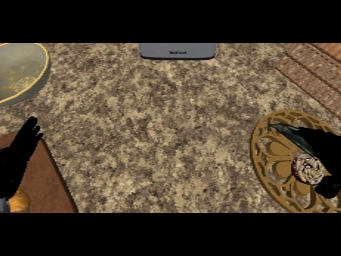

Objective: Pick the cupcake from the placemat and place it in the tiered shelf

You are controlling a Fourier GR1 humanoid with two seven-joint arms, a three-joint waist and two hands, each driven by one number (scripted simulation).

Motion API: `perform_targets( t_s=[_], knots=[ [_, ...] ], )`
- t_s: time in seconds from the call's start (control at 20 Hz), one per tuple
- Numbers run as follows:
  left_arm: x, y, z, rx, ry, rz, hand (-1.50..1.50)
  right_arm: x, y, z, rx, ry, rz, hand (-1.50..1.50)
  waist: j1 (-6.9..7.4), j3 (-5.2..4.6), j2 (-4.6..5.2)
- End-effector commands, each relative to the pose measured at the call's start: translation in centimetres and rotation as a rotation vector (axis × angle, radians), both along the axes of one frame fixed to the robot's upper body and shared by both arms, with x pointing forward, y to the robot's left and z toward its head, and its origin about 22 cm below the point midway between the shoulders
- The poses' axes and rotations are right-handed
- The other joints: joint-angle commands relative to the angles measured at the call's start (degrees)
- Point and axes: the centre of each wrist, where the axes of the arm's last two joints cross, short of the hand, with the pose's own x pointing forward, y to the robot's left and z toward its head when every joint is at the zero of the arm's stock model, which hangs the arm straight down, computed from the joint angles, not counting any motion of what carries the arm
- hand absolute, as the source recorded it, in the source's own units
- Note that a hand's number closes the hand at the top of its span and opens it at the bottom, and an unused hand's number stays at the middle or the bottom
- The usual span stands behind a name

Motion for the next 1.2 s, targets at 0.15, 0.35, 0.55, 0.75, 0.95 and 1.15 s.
perform_targets(
  t_s=[0.15, 0.35, 0.55, 0.75, 0.95, 1.15],
  knots=[
    [1.6, 0.0, 0.8, -0.009, -0.006, -0.010, 0.00, -1.0, 0.4, -3.0, -0.030, 0.033, 0.050, 1.50, -0.24, 0.51, 0.39],
    [-0.5, 0.3, -0.6, 0.006, -0.007, 0.013, 0.00, -0.2, -0.5, -1.8, -0.037, -0.022, 0.072, 1.50, -0.07, 0.50, 0.37],
    [0.1, -0.5, -0.2, -0.011, -0.004, -0.009, 0.00, 0.3, -0.2, -1.5, -0.005, -0.129, 0.117, 1.50, -0.12, 0.51, 0.38],
    [0.2, 0.8, 0.8, -0.007, -0.004, 0.005, 0.00, -1.5, 1.3, 1.8, 0.027, -0.213, 0.100, 1.50, -0.47, 0.48, 0.29],
    [0.0, -0.6, 0.4, 0.008, -0.023, -0.020, 0.00, 2.5, 1.7, 2.7, 0.127, -0.264, -0.247, 1.50, 0.76, 0.51, 0.49],
    [1.2, -0.6, 0.7, 0.006, -0.019, -0.042, 0.00, 6.8, 4.8, 6.4, 0.239, -0.329, -0.587, 1.50, 2.12, 0.37, 0.89]
  ],
)
